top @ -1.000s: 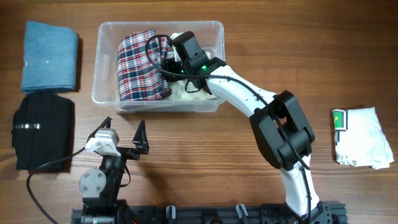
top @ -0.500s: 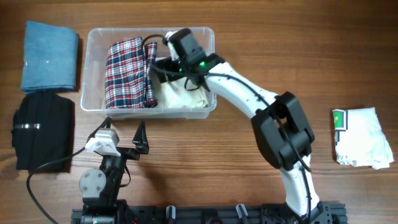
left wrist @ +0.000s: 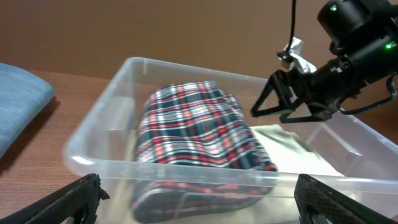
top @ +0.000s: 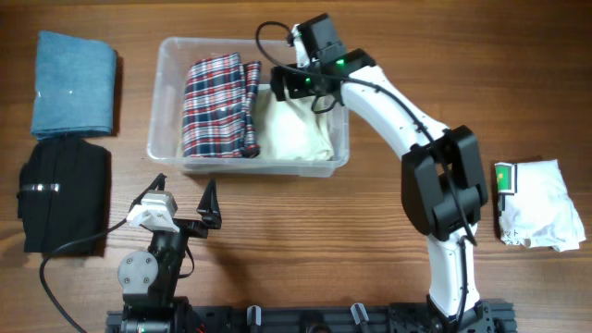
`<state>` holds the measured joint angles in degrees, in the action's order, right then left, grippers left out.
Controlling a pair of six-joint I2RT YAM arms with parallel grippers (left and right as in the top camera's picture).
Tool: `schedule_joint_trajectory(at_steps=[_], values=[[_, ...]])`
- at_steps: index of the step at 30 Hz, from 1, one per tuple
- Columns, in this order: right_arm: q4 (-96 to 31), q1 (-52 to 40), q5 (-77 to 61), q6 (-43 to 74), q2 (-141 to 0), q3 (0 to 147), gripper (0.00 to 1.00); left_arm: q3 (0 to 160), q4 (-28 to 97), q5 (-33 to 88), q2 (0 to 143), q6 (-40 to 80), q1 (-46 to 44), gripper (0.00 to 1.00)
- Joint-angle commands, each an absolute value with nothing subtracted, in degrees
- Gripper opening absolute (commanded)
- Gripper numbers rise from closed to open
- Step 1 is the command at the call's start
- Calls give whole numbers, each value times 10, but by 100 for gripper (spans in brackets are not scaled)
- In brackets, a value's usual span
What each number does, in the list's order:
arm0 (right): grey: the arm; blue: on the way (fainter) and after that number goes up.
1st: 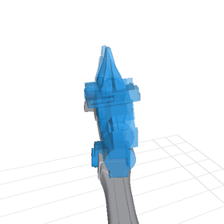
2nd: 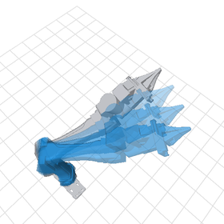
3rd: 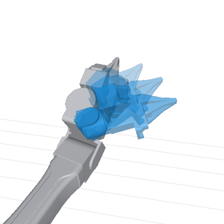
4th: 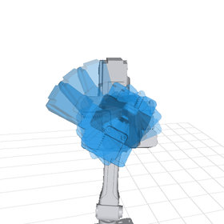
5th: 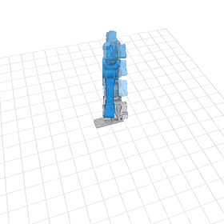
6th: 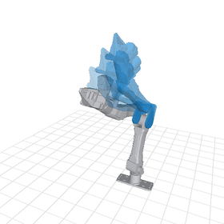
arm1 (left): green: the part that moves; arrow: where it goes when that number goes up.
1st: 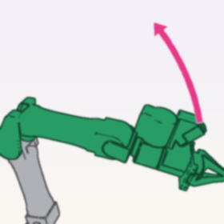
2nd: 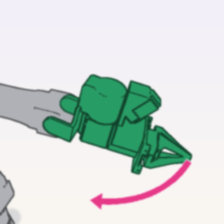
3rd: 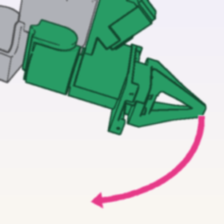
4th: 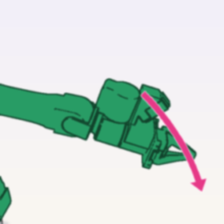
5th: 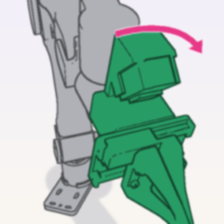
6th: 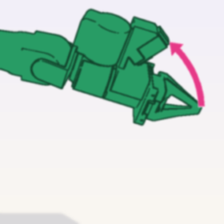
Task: Pack container
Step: 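Push the plaid and cream cloths flat inside the container with the right gripper, then reach the right gripper to the white cloth with green tag and grasp it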
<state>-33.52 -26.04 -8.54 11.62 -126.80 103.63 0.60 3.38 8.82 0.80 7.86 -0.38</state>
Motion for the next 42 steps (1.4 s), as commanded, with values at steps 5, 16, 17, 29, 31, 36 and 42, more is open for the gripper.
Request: schedule_joint_trajectory(at_steps=[5,16,17,29,31,36,42], values=[[-353,-217,-62,11,-1272,1042,100,3,36,86,4,82,-5,100],[-457,-215,-116,1,-1047,1082,100,3,36,87,4,82,-5,100],[-489,-214,-97,5,-1041,1082,100,3,36,86,4,82,-5,100],[-760,-49,23,181,-1037,1071,100,3,36,87,4,82,-5,100],[-784,-32,-2,144,-1037,1071,100,3,36,86,4,82,-5,100],[-812,-15,33,184,-1037,1071,100,3,36,87,4,82,-5,100],[-852,180,48,280,-1036,1071,100,3,36,86,4,82,-5,100]])
